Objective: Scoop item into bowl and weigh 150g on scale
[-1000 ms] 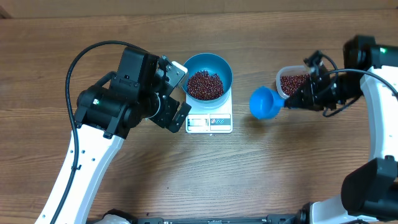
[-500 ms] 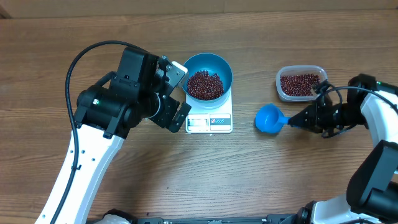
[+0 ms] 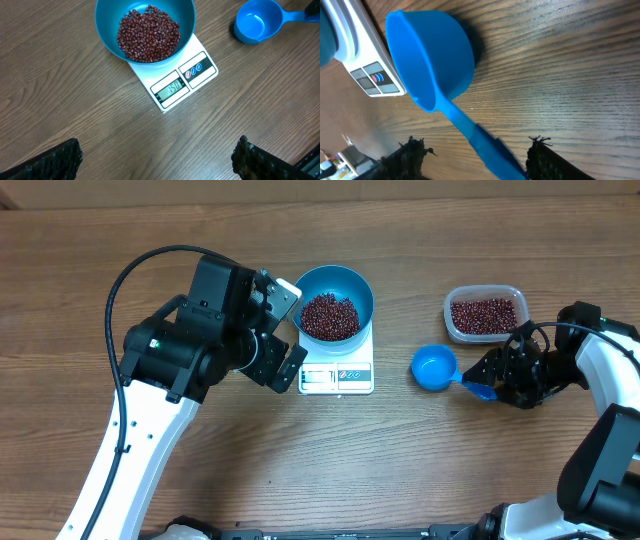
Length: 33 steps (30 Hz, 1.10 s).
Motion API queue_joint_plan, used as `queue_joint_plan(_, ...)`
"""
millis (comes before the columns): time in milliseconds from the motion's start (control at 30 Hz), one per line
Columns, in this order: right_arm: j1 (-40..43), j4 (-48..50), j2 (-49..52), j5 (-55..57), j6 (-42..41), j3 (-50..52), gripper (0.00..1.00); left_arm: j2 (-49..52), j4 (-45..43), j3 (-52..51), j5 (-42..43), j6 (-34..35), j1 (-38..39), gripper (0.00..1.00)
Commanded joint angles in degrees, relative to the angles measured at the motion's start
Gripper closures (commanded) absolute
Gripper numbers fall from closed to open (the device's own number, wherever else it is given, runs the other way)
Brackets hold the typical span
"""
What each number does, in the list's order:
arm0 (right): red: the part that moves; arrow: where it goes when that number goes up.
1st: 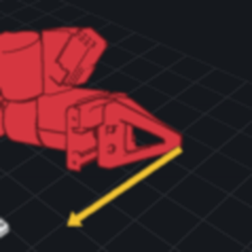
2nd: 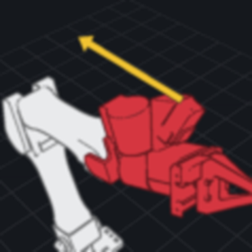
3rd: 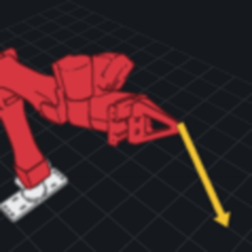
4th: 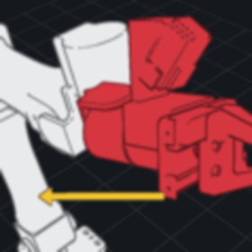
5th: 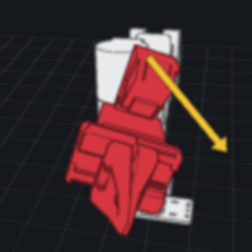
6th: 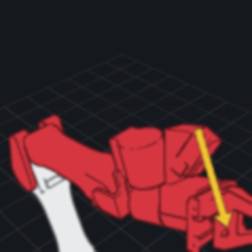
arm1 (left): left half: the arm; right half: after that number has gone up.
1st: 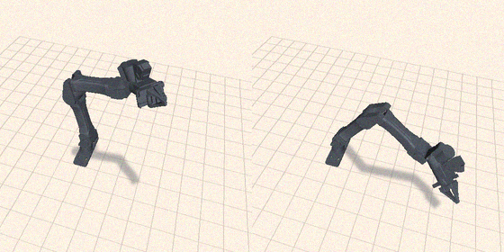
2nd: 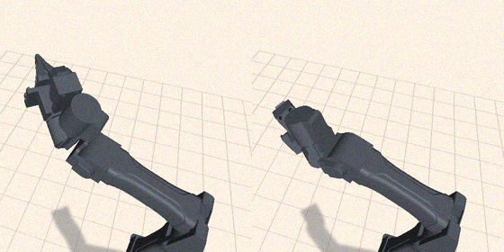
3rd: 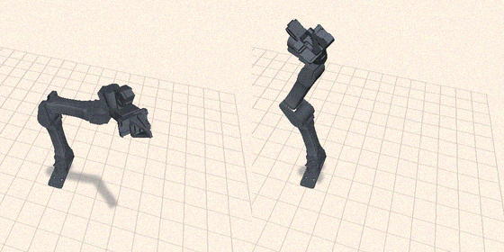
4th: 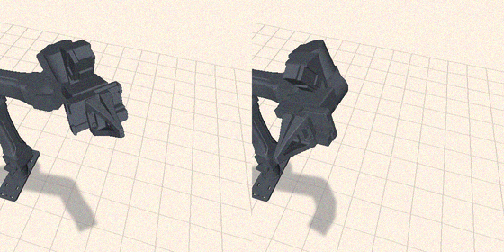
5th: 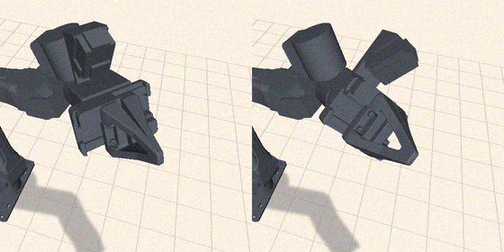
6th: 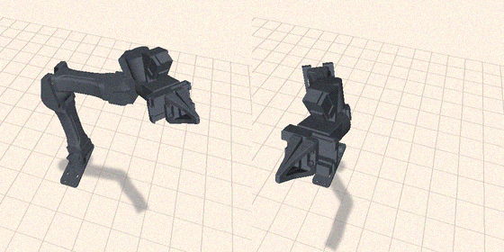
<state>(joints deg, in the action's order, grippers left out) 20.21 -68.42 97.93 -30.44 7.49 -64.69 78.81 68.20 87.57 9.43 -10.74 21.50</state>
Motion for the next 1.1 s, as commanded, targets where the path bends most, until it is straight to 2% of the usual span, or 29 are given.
queue_joint_plan(0, 0.0, 0.0, -0.6, 0.5, 0.0, 0.3, 0.25, 0.3, 0.2, 0.3, 0.5, -0.9, -0.1, 0.0)
queue_joint_plan(100, 0.0, 0.0, -0.6, 0.8, -0.1, 0.3, 0.18, 0.3, 0.2, 0.3, 0.5, -0.9, -0.1, 0.0)
queue_joint_plan(133, 0.0, 0.1, -0.6, 3.7, -1.8, 0.3, 0.11, 0.3, 0.2, 0.3, 0.5, -0.9, -0.1, 0.0)
queue_joint_plan(233, 0.0, 0.3, -0.6, 9.2, -6.3, 0.0, 0.11, 0.3, 0.2, 0.3, 0.5, -0.9, -0.1, 0.0)
queue_joint_plan(467, 0.0, 0.2, -1.1, 13.2, -10.6, -4.2, 0.11, 0.3, 0.2, 0.3, 0.5, -0.9, -0.1, 0.0)
queue_joint_plan(733, -1.0, -5.2, -8.1, 13.7, -10.3, -15.5, 0.11, 0.3, 0.2, 0.3, 0.5, -0.9, -0.1, 0.01)
queue_joint_plan(867, -7.0, -4.9, -14.4, 13.7, -7.5, -16.7, 0.11, 0.3, 0.2, 0.3, 0.5, -0.9, -0.1, 0.0)
queue_joint_plan(1067, -22.0, -3.7, -22.1, 11.8, -1.3, -16.7, 0.11, 0.3, 0.2, 0.3, 0.5, -0.9, -0.1, 0.0)
